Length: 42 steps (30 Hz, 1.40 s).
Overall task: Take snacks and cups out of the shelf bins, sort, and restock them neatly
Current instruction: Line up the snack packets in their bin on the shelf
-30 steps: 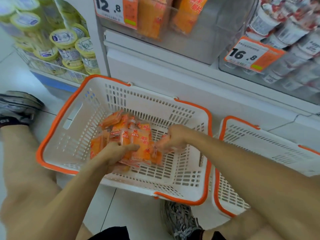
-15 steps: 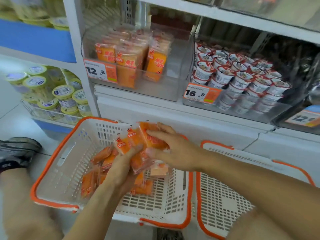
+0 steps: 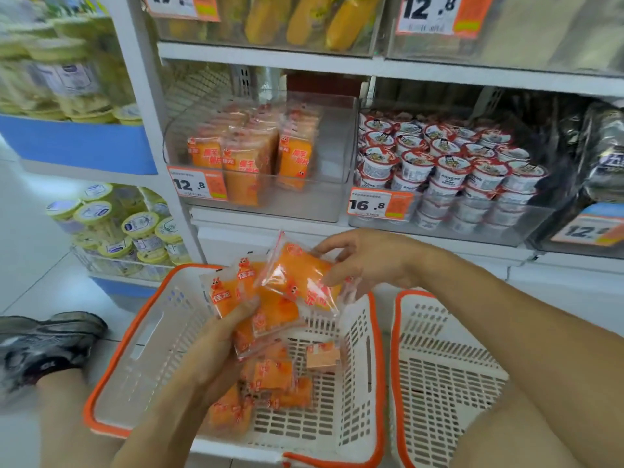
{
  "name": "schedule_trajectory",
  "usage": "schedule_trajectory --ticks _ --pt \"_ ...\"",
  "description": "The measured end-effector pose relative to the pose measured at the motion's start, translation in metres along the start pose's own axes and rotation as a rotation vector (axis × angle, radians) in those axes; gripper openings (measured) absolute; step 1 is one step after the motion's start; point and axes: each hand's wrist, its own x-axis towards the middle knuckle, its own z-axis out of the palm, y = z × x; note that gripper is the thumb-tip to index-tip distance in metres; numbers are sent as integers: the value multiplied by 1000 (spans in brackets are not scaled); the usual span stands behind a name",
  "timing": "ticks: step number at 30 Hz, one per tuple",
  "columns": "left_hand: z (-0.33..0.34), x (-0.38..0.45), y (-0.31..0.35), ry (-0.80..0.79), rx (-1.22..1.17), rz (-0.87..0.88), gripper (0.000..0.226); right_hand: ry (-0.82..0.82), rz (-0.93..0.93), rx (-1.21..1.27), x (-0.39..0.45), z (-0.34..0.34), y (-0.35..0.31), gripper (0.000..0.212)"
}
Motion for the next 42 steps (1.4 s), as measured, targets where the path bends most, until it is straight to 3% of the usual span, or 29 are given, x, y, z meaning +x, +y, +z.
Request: schedule_trajectory --ticks 5,8,10,12,15,18,22,24,27,33,36,39,42 --pt "9 -2 10 12 28 -2 37 -60 -138 -301 -9 -27 4 51" --pt "11 0 13 -23 88 -12 47 -37 -191 -250 -1 -26 4 62" --pt "15 1 15 -56 153 -10 66 16 -245 -156 4 -23 4 67" --pt "21 1 18 -111 191 -42 84 71 -315 -58 9 -18 4 66" --pt "22 5 21 -169 184 -98 92 138 -406 -94 15 -16 0 57" --pt "16 9 24 -187 125 -129 90 149 -351 -295 22 -17 -2 58" --pt "15 15 24 -122 133 -89 54 -75 -215 0 31 -14 2 45" --pt "17 19 25 -79 165 -64 52 -14 -218 -32 37 -14 1 44" --pt "22 22 26 -93 200 -45 65 34 -265 -133 47 -10 -1 51" --pt "21 30 30 -102 221 -112 121 25 -311 -108 52 2 -9 47" --pt "23 32 41 -153 213 -103 124 -44 -233 -21 53 -2 -11 50" --pt "25 34 55 -229 274 -55 123 -262 -120 154 47 -13 -13 57" --pt "31 40 72 -274 408 21 125 -282 -211 193 45 -21 -16 62"
